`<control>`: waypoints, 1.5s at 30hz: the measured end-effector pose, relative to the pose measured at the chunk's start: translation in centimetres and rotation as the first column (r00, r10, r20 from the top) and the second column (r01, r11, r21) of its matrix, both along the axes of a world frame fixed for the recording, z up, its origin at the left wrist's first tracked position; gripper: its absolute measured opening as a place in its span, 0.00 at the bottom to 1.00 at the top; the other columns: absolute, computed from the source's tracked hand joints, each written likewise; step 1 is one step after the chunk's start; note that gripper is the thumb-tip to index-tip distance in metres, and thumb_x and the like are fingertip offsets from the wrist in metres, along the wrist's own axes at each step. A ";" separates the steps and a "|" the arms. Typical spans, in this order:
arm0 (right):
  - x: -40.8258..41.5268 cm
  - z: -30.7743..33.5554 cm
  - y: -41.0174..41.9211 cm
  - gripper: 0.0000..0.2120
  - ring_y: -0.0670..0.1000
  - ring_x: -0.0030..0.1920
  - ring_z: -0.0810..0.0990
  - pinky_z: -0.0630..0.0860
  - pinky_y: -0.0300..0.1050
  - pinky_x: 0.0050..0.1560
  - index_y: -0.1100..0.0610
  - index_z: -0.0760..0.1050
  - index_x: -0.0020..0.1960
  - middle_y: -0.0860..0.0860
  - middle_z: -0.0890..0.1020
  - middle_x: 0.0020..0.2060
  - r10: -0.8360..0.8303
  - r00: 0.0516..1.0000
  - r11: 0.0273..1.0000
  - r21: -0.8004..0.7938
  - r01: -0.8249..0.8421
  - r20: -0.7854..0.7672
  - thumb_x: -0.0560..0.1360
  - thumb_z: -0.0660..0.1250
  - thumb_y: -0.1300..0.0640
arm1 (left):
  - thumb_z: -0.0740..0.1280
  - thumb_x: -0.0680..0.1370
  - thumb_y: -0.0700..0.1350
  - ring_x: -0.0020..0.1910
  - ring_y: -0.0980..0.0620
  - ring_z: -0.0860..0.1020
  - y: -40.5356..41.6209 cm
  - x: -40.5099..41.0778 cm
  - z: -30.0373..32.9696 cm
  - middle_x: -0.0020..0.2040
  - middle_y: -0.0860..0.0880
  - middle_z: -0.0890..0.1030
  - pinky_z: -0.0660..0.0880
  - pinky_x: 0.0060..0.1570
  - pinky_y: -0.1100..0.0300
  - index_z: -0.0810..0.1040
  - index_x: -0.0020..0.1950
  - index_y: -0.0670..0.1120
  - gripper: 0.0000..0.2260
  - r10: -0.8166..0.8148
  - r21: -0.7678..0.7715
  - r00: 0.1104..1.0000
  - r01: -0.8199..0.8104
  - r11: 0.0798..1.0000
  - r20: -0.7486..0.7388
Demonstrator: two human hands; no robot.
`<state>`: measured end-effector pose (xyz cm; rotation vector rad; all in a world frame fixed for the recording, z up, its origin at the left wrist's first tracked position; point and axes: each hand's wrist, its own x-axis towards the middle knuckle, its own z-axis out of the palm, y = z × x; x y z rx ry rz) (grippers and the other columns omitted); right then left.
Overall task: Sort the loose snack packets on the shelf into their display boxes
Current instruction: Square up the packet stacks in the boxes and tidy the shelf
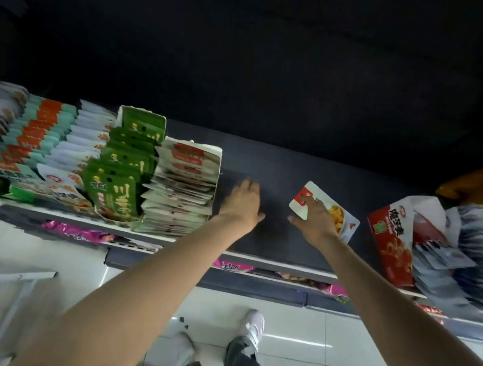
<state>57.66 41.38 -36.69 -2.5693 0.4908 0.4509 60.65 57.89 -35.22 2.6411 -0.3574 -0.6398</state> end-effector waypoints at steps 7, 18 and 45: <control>2.5 -2.8 -4.3 0.26 0.55 0.70 0.65 0.62 0.44 0.69 0.49 0.66 0.71 0.54 0.63 0.72 0.154 0.985 0.977 -0.134 -0.164 -0.080 0.75 0.67 0.60 | 0.71 0.70 0.59 0.76 0.40 0.40 0.0 0.7 -5.6 0.77 0.45 0.39 0.42 0.73 0.46 0.40 0.77 0.48 0.49 0.020 0.271 0.993 0.013 0.962 -0.116; 5.1 -2.6 -4.7 0.57 0.62 0.71 0.59 0.60 0.60 0.68 0.52 0.44 0.76 0.63 0.58 0.69 -0.001 0.978 0.962 -0.268 -0.056 -0.210 0.61 0.78 0.43 | 0.72 0.67 0.60 0.76 0.41 0.43 -0.3 0.7 -6.4 0.78 0.46 0.42 0.46 0.74 0.44 0.43 0.77 0.50 0.50 0.050 0.306 0.997 -0.027 0.952 -0.065; 2.4 17.7 10.2 0.09 0.38 0.38 0.80 0.78 0.36 0.42 0.61 0.82 0.51 0.45 0.81 0.39 -0.183 0.787 0.845 0.503 -0.181 0.590 0.74 0.68 0.58 | 0.60 0.80 0.46 0.62 0.45 0.73 12.2 0.9 11.7 0.62 0.45 0.75 0.71 0.62 0.52 0.71 0.66 0.45 0.15 0.197 -0.224 0.879 -0.106 0.969 0.434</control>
